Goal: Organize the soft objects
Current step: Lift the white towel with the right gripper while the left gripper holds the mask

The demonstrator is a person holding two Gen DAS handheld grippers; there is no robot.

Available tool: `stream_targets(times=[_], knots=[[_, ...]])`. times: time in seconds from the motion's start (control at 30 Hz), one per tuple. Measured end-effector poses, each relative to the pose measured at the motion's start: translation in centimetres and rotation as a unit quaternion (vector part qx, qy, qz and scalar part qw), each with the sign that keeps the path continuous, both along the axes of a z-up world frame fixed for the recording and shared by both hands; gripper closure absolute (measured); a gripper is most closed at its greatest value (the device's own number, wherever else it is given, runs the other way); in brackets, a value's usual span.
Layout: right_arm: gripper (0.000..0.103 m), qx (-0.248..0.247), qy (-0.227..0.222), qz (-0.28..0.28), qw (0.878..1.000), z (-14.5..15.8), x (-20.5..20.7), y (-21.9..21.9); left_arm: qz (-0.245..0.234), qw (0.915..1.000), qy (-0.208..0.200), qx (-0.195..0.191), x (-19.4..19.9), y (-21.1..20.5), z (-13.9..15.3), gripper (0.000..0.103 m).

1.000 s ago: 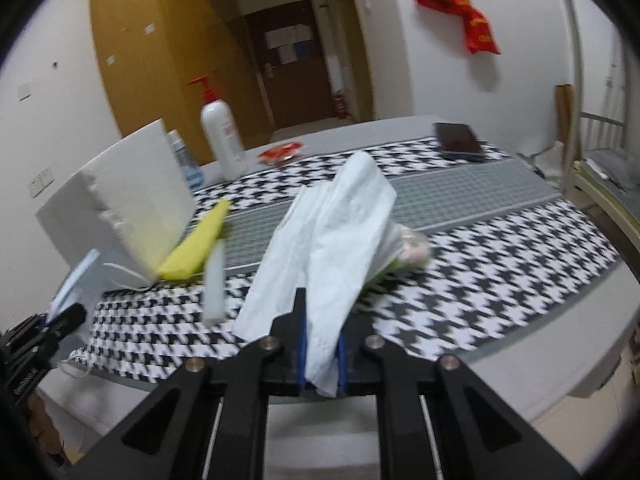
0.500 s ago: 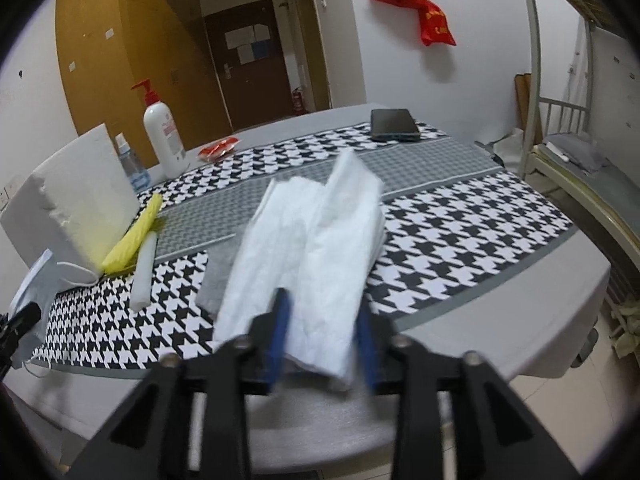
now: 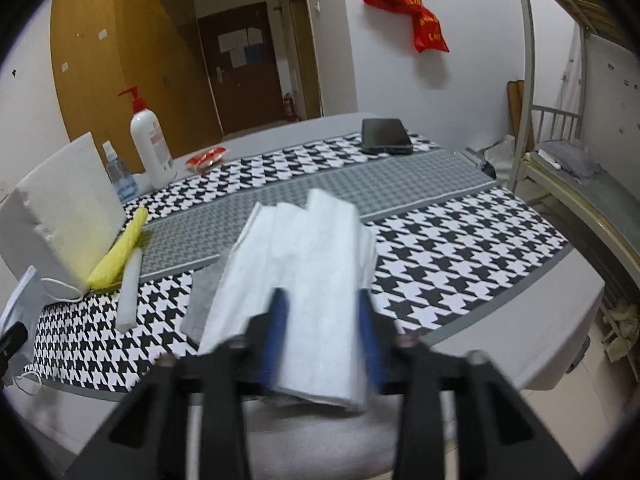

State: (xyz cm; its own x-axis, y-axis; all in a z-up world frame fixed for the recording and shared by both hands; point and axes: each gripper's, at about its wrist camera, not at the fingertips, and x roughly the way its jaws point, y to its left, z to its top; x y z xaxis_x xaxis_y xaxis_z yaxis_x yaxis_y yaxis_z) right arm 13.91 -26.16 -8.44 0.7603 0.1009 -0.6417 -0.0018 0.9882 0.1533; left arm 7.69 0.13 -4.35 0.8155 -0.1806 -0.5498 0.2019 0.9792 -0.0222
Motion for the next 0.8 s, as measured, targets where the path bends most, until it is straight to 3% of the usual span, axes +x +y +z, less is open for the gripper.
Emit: stream_targets(times=[0.03, 0.13, 0.53, 0.8], knots=[[0.087, -0.001, 0.002, 0.002, 1.000, 0.0, 0.0, 0.0, 0.000, 1.0000, 0.000, -0.001, 0.0, 0.0, 0.0, 0.085], [0.092, 0.002, 0.002, 0.002, 1.000, 0.4, -0.1, 0.1, -0.002, 1.0000, -0.001, -0.001, -0.1, 0.0, 0.1, 0.085], [0.093, 0.025, -0.075, 0.036, 0.996, 7.2, -1.5, 1.6, 0.014, 0.9998, -0.013, -0.011, -1.0, 1.1, 0.8, 0.085], [0.093, 0.037, -0.092, 0.071, 0.993, 9.2, -1.5, 3.8, 0.030, 0.9991, -0.025, -0.012, -1.8, 2.4, 1.7, 0.085]])
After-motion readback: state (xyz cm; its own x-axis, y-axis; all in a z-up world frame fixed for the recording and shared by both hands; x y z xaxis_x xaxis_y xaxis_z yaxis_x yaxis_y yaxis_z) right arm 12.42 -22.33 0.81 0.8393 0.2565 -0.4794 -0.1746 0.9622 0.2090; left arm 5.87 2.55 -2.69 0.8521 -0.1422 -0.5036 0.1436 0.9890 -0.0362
